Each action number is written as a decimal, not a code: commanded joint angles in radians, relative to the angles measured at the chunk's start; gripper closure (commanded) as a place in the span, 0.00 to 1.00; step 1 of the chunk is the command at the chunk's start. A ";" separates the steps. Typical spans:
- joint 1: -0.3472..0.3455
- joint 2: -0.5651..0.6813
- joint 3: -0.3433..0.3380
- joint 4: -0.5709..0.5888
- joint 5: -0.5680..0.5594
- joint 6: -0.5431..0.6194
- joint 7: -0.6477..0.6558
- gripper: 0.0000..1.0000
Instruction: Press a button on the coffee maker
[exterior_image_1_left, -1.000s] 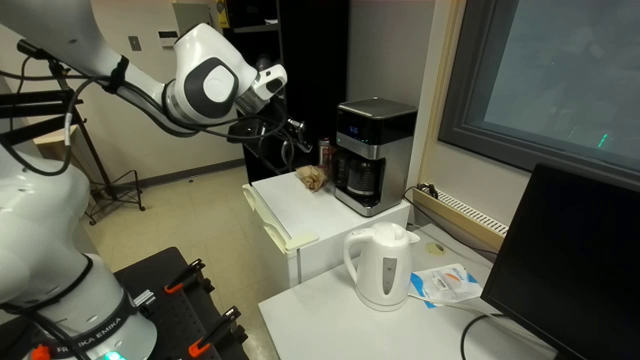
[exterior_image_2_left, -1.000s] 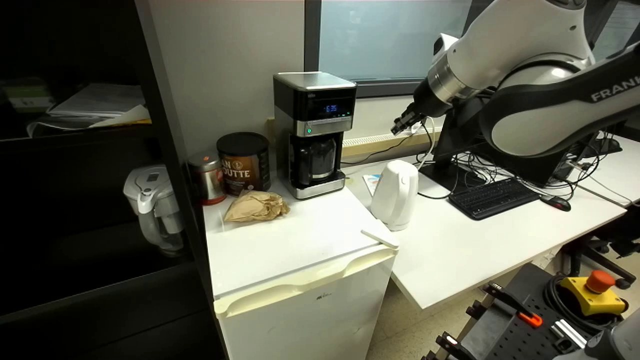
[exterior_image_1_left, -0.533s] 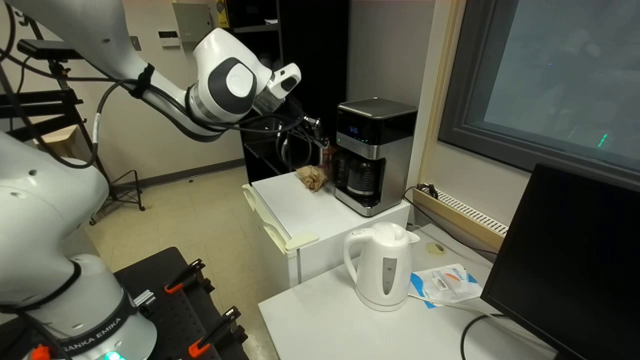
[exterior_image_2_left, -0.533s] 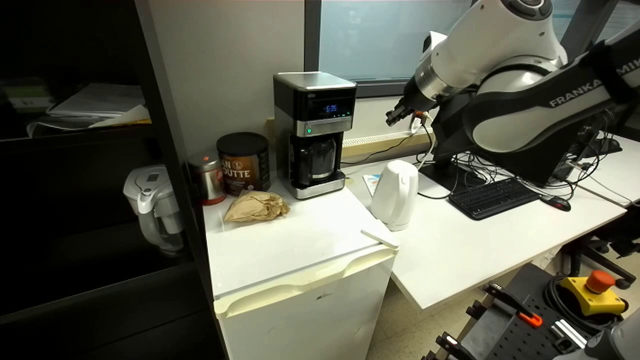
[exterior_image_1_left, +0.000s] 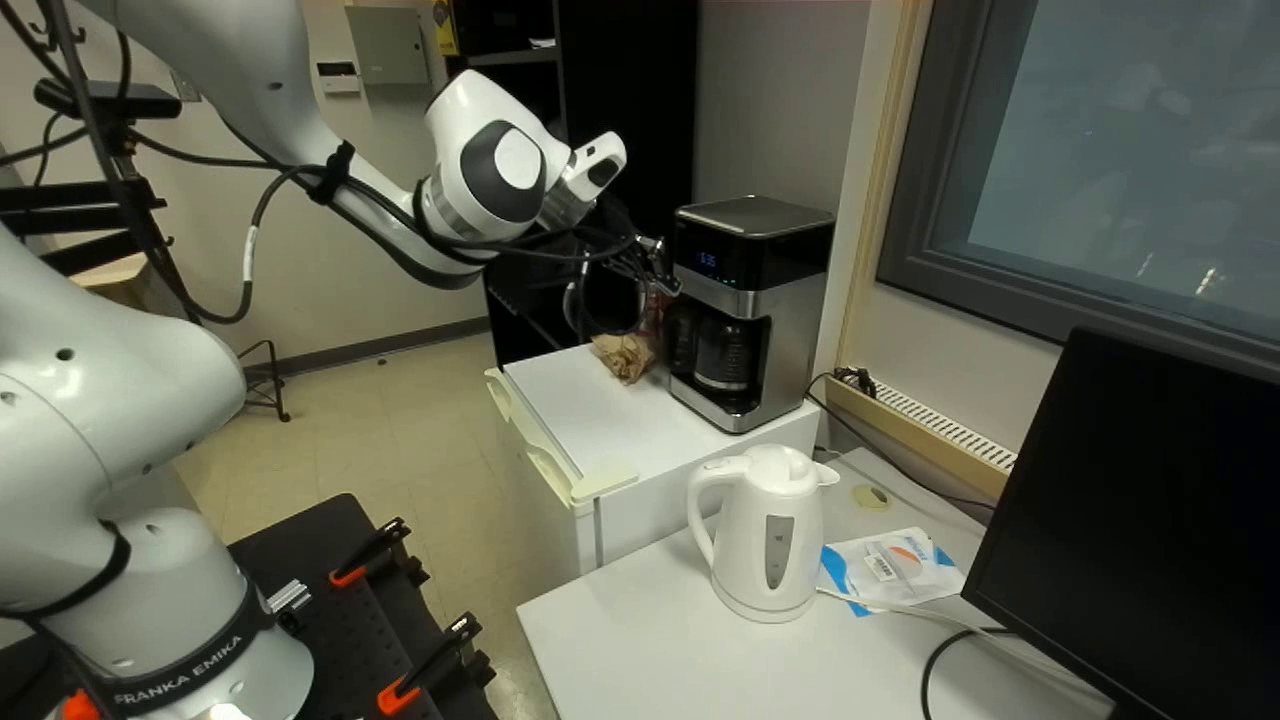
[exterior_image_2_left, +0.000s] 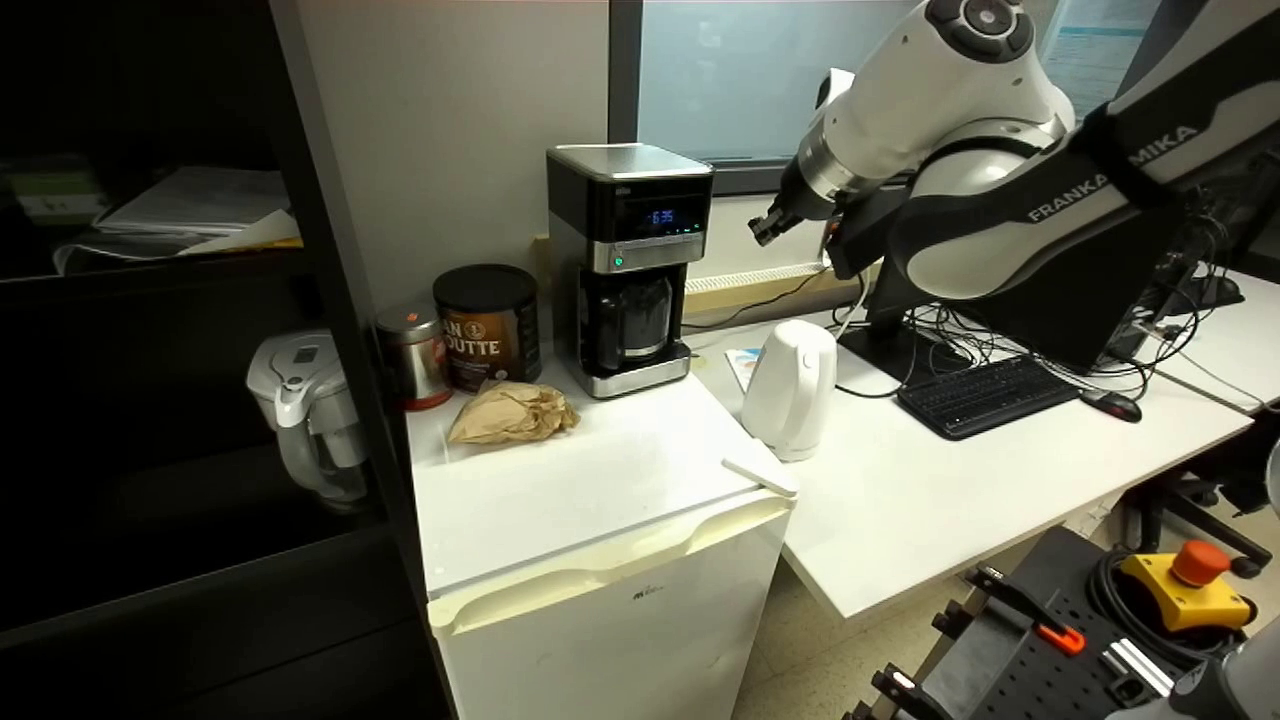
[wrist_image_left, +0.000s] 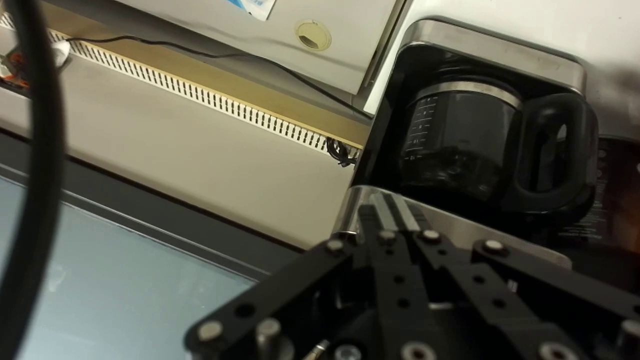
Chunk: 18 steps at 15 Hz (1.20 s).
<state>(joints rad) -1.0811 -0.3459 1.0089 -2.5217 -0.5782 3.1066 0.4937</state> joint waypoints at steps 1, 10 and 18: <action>-0.178 0.014 0.168 0.053 -0.030 0.041 0.058 1.00; -0.612 -0.025 0.589 0.144 0.022 0.137 0.097 1.00; -0.920 -0.103 0.897 0.248 0.082 0.217 0.122 1.00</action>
<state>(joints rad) -1.9011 -0.3765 1.8132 -2.3289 -0.5288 3.2826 0.5863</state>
